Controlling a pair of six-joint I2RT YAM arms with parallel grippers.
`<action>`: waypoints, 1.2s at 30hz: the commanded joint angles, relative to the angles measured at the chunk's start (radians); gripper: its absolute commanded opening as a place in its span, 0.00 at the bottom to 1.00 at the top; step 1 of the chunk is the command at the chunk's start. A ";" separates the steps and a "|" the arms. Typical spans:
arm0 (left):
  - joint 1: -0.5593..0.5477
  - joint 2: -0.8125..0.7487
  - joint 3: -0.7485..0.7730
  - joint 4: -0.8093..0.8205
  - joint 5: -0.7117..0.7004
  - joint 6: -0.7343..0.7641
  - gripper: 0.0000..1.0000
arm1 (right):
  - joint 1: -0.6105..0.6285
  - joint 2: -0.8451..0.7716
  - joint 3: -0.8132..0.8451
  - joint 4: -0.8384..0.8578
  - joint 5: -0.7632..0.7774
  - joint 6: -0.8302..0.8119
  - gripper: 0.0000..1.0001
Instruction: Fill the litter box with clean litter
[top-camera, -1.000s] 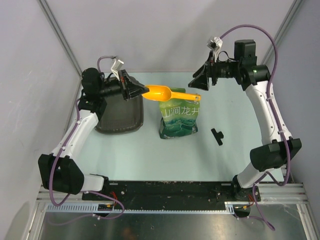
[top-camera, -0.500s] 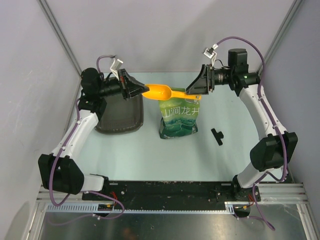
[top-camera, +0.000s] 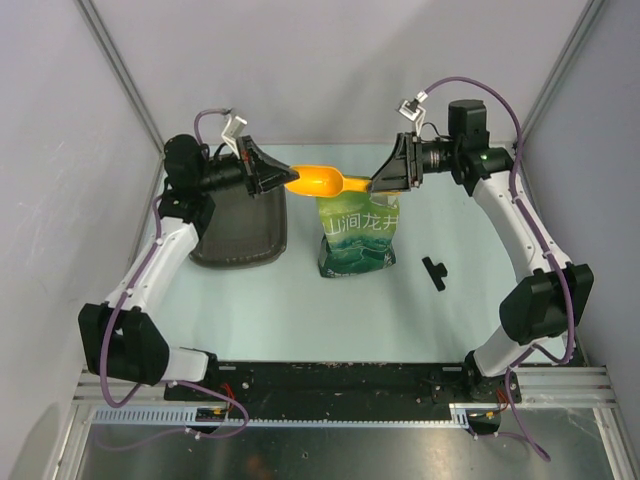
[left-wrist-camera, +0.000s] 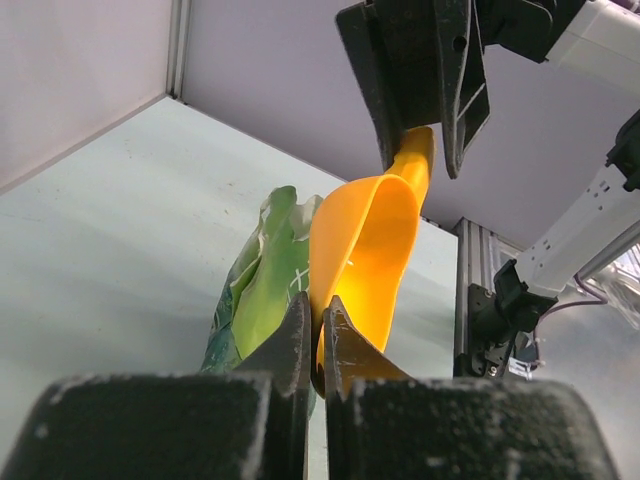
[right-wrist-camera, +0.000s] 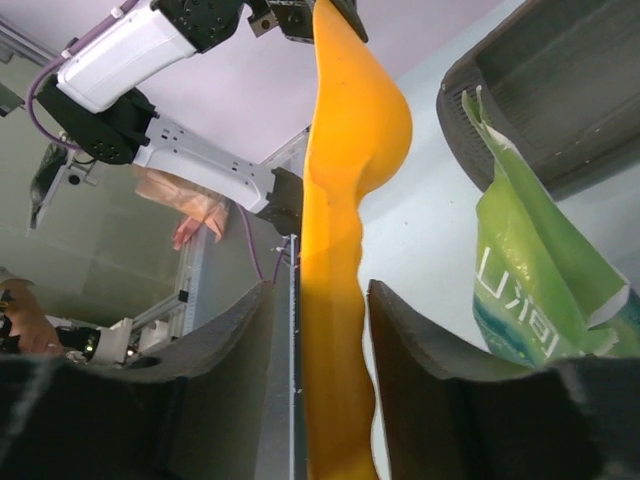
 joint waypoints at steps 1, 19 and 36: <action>0.007 0.010 0.056 0.043 -0.012 -0.002 0.00 | 0.016 -0.057 -0.012 -0.003 -0.007 -0.006 0.39; -0.257 -0.136 0.189 -0.574 -0.516 1.303 0.69 | 0.069 -0.034 0.194 -0.332 0.404 -0.405 0.00; -0.444 -0.148 0.194 -0.635 -0.693 1.522 0.65 | 0.144 -0.075 0.191 -0.370 0.450 -0.472 0.00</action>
